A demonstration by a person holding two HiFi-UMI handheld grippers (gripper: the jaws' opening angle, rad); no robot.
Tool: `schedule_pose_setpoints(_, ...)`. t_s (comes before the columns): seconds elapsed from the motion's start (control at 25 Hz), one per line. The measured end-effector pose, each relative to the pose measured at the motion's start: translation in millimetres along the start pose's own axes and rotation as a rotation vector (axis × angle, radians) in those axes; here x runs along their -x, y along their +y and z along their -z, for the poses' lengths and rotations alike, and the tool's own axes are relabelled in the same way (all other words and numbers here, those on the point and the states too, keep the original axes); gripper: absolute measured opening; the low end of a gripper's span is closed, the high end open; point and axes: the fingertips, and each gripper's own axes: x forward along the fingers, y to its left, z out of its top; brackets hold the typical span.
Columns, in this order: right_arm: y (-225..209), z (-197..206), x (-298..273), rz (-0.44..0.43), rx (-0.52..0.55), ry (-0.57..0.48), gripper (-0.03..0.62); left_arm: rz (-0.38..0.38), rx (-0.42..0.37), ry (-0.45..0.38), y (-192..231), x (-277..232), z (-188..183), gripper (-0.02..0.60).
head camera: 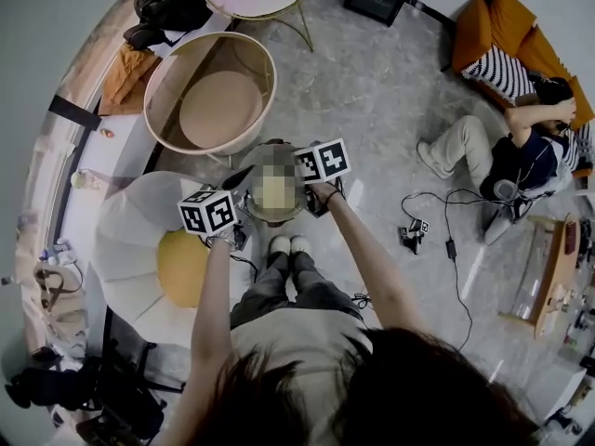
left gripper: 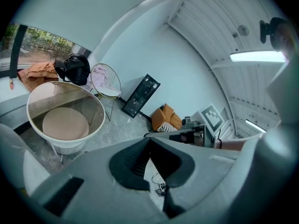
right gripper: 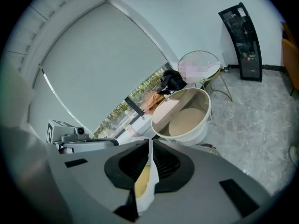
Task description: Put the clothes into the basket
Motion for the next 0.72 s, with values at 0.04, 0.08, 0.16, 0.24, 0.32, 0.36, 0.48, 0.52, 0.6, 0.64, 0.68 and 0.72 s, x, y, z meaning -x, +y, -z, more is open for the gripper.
schedule_pose_setpoints(0.04, 4.1, -4.5, 3.6, -0.012, 0.013, -0.024, 0.031, 0.000, -0.007, -0.008, -2.2, 1.6, -2.7, 0.011)
schedule_pose_setpoints(0.08, 8.0, -8.5, 7.0, -0.021, 0.029, -0.044, 0.029, 0.000, -0.016, -0.015, -4.1, 3.2, -5.0, 0.011)
schedule_pose_setpoints(0.16, 16.0, -13.9, 13.8, -0.034, 0.065, -0.077, 0.028, 0.000, -0.035, -0.027, -7.9, 6.9, -8.4, 0.011)
schedule_pose_setpoints(0.24, 24.6, -18.0, 20.9, -0.046, 0.101, -0.107, 0.026, -0.005, -0.052, -0.047, -12.5, 11.2, -12.0, 0.011)
schedule_pose_setpoints(0.32, 31.0, -21.6, 27.3, -0.054, 0.125, -0.136, 0.026, -0.014, -0.068, -0.074, -17.2, 14.5, -16.6, 0.011)
schedule_pose_setpoints(0.36, 33.7, -23.1, 30.0, -0.057, 0.135, -0.150, 0.026, -0.014, -0.073, -0.084, -19.6, 15.5, -18.3, 0.011)
schedule_pose_setpoints(0.48, 46.4, -27.3, 37.4, -0.077, 0.157, -0.192, 0.023, -0.010, -0.089, -0.100, -25.5, 18.2, -21.5, 0.011)
schedule_pose_setpoints(0.52, 51.3, -28.9, 39.7, -0.085, 0.164, -0.205, 0.021, -0.010, -0.095, -0.103, -27.0, 19.5, -22.8, 0.011)
schedule_pose_setpoints(0.6, 59.9, -32.1, 43.8, -0.098, 0.179, -0.227, 0.017, -0.011, -0.109, -0.115, -29.5, 22.3, -26.3, 0.011)
schedule_pose_setpoints(0.64, 63.7, -33.6, 45.7, -0.105, 0.186, -0.236, 0.015, -0.013, -0.117, -0.124, -30.5, 23.6, -28.4, 0.011)
schedule_pose_setpoints(0.68, 67.2, -34.9, 47.6, -0.112, 0.193, -0.246, 0.014, -0.014, -0.125, -0.133, -31.7, 24.8, -30.4, 0.011)
schedule_pose_setpoints(0.72, 70.5, -36.2, 49.8, -0.118, 0.200, -0.256, 0.011, -0.015, -0.133, -0.142, -33.2, 25.8, -32.1, 0.011)
